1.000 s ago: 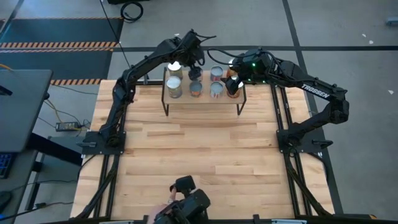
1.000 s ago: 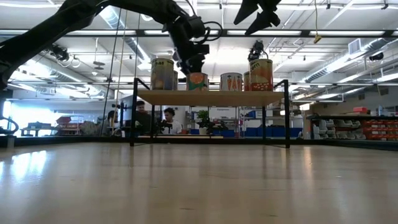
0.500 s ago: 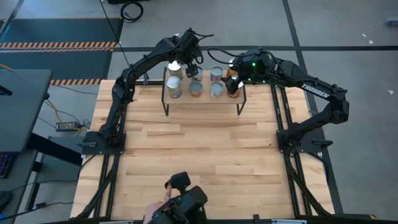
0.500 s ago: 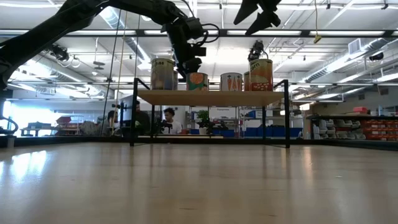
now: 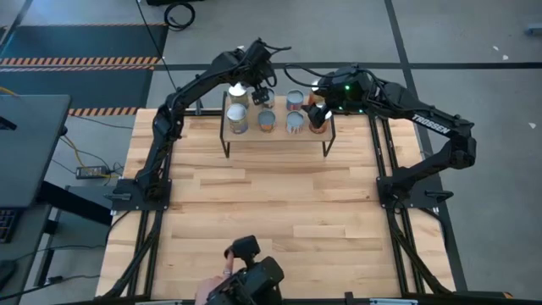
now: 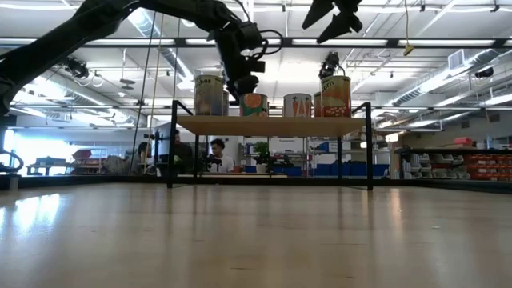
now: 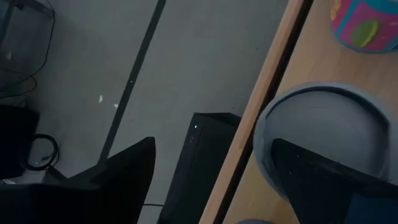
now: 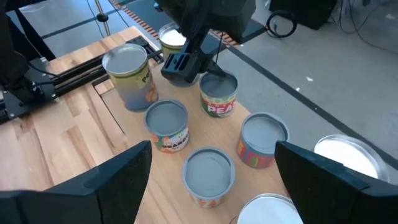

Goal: Pick and place cans onto a shelf
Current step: Put the canned green peas on the shelf, then return to Home Position

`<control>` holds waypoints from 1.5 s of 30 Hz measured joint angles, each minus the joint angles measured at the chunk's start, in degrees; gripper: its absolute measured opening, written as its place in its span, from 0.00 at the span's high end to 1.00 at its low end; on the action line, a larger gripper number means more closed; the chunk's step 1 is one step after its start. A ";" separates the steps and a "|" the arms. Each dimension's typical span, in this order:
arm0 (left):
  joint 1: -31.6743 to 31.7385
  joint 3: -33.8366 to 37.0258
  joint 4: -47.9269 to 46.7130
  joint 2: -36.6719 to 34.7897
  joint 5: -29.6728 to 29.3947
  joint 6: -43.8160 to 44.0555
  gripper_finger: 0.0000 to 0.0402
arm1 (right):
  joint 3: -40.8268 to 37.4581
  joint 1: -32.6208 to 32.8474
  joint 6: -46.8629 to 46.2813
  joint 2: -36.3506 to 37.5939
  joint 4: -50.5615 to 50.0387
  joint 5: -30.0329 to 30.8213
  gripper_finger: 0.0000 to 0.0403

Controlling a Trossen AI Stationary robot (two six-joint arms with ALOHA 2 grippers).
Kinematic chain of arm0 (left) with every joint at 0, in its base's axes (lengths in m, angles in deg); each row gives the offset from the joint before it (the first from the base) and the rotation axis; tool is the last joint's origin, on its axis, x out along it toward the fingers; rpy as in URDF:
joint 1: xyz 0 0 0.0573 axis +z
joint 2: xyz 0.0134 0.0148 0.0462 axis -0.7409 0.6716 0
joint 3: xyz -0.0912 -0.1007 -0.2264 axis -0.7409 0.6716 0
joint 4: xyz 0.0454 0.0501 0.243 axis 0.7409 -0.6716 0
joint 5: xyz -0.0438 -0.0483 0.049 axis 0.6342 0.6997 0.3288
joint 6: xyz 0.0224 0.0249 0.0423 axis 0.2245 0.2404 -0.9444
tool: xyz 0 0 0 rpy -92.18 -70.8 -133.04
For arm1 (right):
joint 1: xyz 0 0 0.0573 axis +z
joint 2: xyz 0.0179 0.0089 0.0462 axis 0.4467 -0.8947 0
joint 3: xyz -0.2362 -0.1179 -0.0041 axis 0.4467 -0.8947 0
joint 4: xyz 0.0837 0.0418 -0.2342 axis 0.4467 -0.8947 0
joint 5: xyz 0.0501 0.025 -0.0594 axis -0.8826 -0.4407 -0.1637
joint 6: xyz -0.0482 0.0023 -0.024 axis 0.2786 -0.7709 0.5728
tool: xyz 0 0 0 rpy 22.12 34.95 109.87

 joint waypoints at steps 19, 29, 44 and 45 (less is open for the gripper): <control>-8.61 -0.11 -2.72 -18.17 24.59 19.51 0.55 | -13.61 8.14 10.72 15.99 23.56 -6.40 0.29; -22.96 -0.11 1.92 -23.74 27.87 22.47 0.98 | -24.74 21.38 7.48 30.93 28.01 -3.10 0.88; -50.64 -0.07 5.77 -23.36 11.93 29.55 0.98 | -46.10 32.61 8.71 46.23 38.65 -3.10 0.85; -52.50 -0.07 7.08 -23.06 10.33 29.49 0.98 | -46.90 32.61 8.54 46.51 38.54 -3.16 0.85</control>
